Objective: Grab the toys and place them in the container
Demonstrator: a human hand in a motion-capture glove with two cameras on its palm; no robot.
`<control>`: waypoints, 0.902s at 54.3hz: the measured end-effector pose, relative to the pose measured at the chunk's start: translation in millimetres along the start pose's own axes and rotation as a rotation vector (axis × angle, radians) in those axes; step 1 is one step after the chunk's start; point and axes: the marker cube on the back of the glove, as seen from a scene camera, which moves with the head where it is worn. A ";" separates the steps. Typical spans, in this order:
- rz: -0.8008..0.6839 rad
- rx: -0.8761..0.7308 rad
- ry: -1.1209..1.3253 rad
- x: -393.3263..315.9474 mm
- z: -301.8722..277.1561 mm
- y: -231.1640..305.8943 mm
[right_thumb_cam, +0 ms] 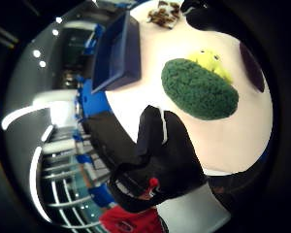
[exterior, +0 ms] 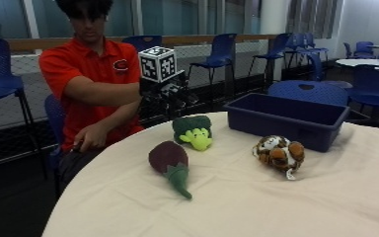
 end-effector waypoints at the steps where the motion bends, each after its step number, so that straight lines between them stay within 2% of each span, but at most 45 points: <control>1: 0.000 0.001 0.000 0.3 0.0 -0.2; 15: -0.011 0.002 -0.013 11.6 4.6 -0.7; 33: -0.059 0.057 -0.144 7.0 26.9 -22.1; 49: -0.043 -0.015 -0.025 -24.6 64.1 -57.1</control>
